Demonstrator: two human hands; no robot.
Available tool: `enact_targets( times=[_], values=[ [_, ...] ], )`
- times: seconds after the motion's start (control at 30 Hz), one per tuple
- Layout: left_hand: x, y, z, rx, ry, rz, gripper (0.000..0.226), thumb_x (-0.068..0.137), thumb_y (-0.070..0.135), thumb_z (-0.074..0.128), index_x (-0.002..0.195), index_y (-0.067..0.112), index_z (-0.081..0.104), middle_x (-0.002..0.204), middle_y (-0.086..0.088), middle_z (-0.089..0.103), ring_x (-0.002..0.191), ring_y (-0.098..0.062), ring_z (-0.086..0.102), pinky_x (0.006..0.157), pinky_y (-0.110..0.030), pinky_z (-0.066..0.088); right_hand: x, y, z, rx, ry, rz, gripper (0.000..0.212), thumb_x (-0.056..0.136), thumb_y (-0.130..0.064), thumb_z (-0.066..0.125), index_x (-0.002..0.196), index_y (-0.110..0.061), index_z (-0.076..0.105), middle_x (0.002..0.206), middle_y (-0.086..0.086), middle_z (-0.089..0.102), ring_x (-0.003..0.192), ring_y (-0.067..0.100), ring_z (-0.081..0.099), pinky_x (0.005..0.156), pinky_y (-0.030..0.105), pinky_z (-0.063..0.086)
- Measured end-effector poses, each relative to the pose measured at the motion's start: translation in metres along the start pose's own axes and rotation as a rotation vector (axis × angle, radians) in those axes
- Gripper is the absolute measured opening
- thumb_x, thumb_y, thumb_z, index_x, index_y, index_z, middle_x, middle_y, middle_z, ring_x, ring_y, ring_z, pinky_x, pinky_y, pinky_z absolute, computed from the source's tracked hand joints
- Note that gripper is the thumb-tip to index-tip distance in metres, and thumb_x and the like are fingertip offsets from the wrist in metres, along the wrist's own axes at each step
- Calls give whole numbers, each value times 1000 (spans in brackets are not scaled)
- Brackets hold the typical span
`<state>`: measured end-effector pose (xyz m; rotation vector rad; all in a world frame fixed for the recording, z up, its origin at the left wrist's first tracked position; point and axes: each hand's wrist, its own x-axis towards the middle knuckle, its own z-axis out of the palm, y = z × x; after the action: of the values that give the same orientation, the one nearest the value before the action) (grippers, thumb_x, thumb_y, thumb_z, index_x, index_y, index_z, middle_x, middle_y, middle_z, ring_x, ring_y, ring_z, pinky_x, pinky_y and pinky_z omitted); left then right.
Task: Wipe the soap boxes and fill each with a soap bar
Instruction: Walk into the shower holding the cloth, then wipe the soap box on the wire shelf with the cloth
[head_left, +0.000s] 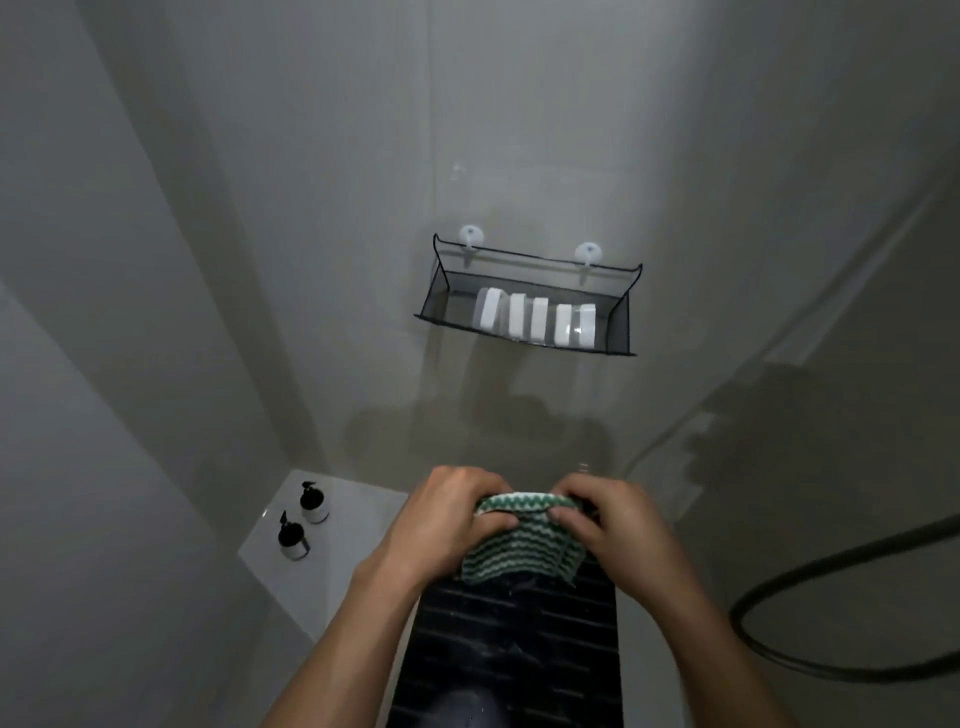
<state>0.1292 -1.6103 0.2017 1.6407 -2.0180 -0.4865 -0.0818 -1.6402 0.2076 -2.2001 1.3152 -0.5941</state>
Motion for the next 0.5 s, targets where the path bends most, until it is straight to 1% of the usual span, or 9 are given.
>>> enact_targets(
  times=[0.07, 0.17, 0.3, 0.4, 0.47, 0.5],
  values=[
    [30, -16, -14, 6, -5, 29, 19, 82, 40, 72, 95, 27, 72, 88, 11, 70, 82, -5, 60, 63, -19, 34, 31, -3, 1, 0, 26, 8, 7, 87, -16, 74, 83, -20, 71, 76, -5, 71, 72, 5, 63, 64, 16, 41],
    [65, -32, -26, 6, -15, 55, 18, 82, 40, 72, 95, 27, 72, 87, 11, 70, 80, -4, 60, 63, -23, 37, 65, -6, -1, 8, 53, 31, 4, 88, -17, 74, 85, -18, 72, 76, -4, 71, 72, 6, 64, 65, 19, 43],
    [104, -49, -33, -17, -47, 57, 16, 83, 38, 72, 93, 25, 72, 85, 9, 69, 77, -6, 59, 68, -30, 46, 107, 0, -4, 17, 72, 61, 5, 88, -17, 73, 85, -20, 72, 75, -7, 70, 71, 6, 63, 65, 21, 43],
    [130, -59, -34, -32, -32, 40, 13, 85, 36, 72, 92, 24, 73, 85, 9, 70, 77, -7, 60, 68, -29, 45, 137, 10, -5, 29, 69, 68, 6, 88, -19, 74, 84, -23, 72, 75, -9, 70, 72, 3, 63, 63, 17, 43],
    [146, -67, -34, -39, -19, 21, 12, 86, 34, 71, 92, 24, 73, 85, 9, 70, 77, -5, 60, 67, -28, 44, 157, 17, -5, 34, 56, 56, 5, 88, -21, 74, 85, -24, 72, 75, -11, 70, 71, 2, 63, 64, 20, 44],
    [152, -70, -35, -48, -17, 13, 11, 87, 33, 71, 91, 24, 72, 82, 12, 69, 75, -1, 59, 65, -24, 42, 166, 19, -5, 39, 51, 50, 4, 89, -21, 73, 85, -24, 72, 76, -11, 70, 72, 1, 63, 65, 22, 46]
  ],
)
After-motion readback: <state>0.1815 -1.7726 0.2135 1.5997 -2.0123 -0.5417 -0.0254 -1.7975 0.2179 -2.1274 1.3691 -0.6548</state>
